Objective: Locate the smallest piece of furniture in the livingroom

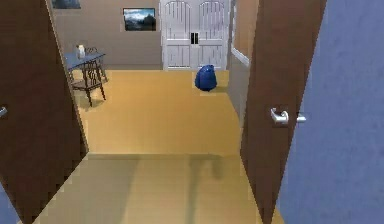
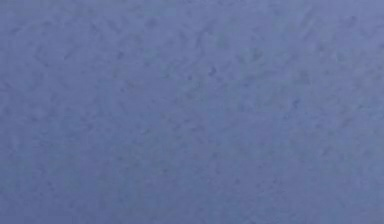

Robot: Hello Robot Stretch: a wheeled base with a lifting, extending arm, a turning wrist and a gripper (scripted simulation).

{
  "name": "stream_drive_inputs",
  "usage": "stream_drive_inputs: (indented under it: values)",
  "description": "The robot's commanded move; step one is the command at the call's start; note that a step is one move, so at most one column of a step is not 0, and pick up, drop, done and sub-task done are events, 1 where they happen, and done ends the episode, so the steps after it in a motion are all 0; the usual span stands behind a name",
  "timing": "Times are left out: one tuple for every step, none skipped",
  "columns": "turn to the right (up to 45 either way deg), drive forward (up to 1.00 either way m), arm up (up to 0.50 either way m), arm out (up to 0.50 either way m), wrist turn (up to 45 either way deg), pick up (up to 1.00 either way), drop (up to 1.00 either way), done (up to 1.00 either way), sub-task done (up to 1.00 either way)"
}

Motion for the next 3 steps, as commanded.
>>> stream_drive_inputs:
  values:
    - [-18.0, 0.0, 0.0, 0.0, 0.0, 0.0, 0.0, 0.0, 0.0]
    - [0.0, 1.0, 0.0, 0.0, 0.0, 0.0, 0.0, 0.0, 0.0]
    - [0.0, 1.0, 0.0, 0.0, 0.0, 0.0, 0.0, 0.0, 0.0]
